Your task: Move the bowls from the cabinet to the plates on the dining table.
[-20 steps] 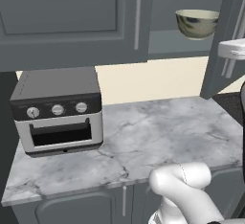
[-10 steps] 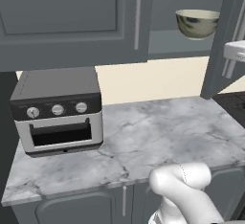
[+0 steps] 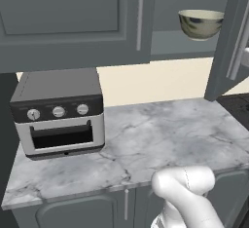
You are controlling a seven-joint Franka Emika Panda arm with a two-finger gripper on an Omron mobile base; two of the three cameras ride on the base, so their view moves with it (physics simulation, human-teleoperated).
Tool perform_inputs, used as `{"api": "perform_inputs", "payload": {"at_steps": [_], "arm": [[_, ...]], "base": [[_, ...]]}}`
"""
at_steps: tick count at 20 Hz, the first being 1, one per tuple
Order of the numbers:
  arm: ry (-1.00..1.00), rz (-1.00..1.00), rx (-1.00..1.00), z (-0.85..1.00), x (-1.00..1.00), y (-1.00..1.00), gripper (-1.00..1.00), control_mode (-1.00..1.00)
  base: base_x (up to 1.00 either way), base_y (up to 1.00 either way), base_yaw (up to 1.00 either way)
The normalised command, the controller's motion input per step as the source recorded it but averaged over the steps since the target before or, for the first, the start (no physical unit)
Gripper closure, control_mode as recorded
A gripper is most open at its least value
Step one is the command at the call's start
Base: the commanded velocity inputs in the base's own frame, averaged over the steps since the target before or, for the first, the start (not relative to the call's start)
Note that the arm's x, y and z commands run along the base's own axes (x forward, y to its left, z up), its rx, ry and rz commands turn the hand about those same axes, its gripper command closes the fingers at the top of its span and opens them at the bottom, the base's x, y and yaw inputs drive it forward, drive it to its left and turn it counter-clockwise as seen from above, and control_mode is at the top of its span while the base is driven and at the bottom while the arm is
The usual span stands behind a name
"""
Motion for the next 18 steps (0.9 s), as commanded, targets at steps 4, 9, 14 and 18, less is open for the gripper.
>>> {"api": "perform_inputs", "payload": {"at_steps": [4, 9, 14, 18], "arm": [[-0.05, -0.19, -0.01, 0.0, -0.28, 0.27, -1.0, -1.0], [-0.06, -0.19, -0.02, 0.0, -0.19, 0.39, -1.0, -1.0], [-0.09, -0.18, -0.01, 0.0, -0.08, 0.44, -1.0, -1.0], [-0.07, -0.18, -0.02, -0.01, 0.0, 0.45, -1.0, -1.0]], "base": [[0.0, 0.0, 0.0], [0.0, 0.0, 0.0], [0.0, 0.0, 0.0], [0.0, 0.0, 0.0]]}}
